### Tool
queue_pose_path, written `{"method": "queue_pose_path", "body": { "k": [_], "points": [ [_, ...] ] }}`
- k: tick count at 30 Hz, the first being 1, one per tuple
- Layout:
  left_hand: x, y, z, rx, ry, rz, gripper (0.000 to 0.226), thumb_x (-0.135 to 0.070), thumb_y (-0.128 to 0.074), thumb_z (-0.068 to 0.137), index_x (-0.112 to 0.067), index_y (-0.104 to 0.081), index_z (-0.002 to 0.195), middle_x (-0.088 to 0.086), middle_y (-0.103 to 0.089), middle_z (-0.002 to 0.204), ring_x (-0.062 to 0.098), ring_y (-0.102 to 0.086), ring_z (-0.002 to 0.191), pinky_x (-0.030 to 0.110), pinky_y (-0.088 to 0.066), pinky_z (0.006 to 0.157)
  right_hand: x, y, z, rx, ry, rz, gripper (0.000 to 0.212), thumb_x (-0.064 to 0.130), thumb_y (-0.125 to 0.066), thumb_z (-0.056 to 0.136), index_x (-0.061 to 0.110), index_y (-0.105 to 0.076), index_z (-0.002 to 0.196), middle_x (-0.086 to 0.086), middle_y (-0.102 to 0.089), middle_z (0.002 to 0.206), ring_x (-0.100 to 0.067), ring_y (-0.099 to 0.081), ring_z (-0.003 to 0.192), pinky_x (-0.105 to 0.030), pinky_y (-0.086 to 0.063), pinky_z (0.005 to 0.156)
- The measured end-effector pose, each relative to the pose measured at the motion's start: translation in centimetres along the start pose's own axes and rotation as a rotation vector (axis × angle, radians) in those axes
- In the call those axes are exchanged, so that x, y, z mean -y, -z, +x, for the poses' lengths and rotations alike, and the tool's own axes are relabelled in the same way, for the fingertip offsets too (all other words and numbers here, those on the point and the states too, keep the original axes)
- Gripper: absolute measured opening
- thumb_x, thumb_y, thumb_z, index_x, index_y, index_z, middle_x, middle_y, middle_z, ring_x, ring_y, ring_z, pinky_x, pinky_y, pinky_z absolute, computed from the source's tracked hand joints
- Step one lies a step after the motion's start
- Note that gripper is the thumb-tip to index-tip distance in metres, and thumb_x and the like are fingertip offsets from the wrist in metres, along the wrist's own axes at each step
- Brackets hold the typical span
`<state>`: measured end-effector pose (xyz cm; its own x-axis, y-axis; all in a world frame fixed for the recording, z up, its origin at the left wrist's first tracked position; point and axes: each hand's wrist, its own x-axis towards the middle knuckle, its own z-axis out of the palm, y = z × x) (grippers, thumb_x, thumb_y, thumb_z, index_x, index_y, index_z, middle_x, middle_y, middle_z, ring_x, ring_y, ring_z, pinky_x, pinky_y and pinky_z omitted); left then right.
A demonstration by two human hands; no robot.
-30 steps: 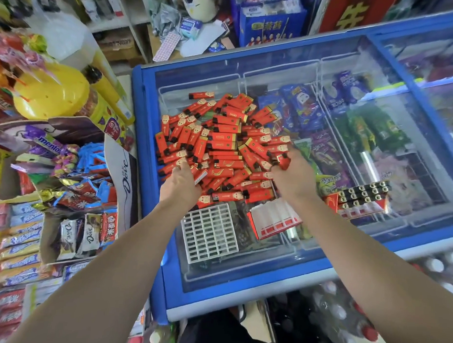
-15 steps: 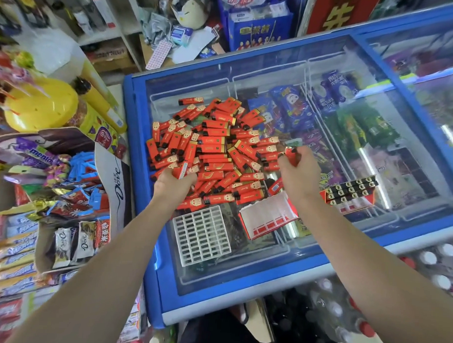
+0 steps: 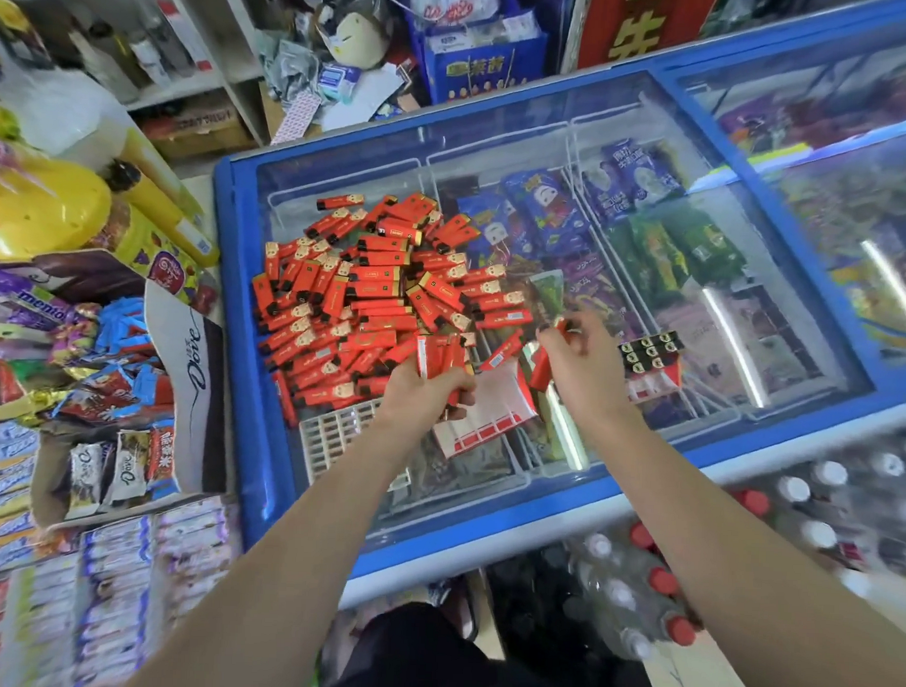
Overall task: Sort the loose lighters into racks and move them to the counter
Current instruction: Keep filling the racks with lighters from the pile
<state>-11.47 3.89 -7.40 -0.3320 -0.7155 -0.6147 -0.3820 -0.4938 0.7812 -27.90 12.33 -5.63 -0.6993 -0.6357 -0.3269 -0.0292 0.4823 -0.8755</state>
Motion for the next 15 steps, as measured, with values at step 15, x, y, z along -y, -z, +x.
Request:
{"method": "queue_pose_path", "body": {
  "k": [15],
  "points": [
    [0.8, 4.9, 0.1, -0.131, 0.051, -0.159, 0.015, -0.002, -0.075, 0.089, -0.002, -0.063, 0.098, 0.011, -0.062, 0.066, 0.021, -0.058, 0.054, 0.031, -0.055, 0.059, 4.1, -8.3, 3.4, 0.403, 0.453, -0.725, 0.027, 0.023, -0.054, 0.102, 0.025, -0.070, 0.124, 0.000, -0.073, 0.116, -0.015, -0.063, 0.073, -0.033, -0.049, 0.069]
  ]
}}
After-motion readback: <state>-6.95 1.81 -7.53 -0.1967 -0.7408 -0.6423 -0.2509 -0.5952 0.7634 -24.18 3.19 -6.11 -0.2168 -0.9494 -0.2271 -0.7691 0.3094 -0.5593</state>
